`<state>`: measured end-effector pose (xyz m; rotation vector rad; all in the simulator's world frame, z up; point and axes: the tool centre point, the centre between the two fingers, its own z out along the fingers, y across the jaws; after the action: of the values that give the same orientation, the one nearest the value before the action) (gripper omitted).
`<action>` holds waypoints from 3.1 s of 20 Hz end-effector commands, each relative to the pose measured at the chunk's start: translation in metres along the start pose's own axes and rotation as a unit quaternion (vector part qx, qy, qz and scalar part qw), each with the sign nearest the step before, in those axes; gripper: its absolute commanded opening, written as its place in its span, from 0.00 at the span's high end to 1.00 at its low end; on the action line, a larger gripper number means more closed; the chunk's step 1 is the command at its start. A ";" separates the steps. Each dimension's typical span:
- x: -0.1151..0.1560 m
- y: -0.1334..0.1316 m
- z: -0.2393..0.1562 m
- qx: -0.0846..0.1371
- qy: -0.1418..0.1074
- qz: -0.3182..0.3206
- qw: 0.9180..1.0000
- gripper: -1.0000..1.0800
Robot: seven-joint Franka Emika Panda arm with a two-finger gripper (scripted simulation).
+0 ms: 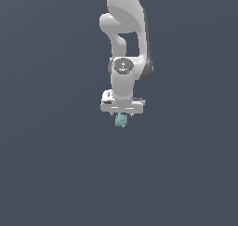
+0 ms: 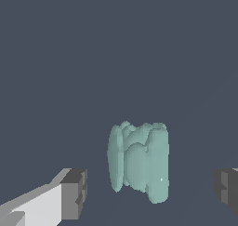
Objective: Pick up the object and move it to a goal position.
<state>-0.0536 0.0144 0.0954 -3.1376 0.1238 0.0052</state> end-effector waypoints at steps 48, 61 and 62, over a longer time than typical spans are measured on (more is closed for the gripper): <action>-0.015 -0.044 0.004 -0.001 0.002 0.002 1.000 1.00; -0.032 -0.131 -0.099 -0.002 0.002 0.002 1.000 1.00; -0.033 -0.135 -0.105 -0.002 0.002 0.002 1.000 1.00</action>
<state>-0.0741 0.1442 0.1911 -3.1400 0.1293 -0.0028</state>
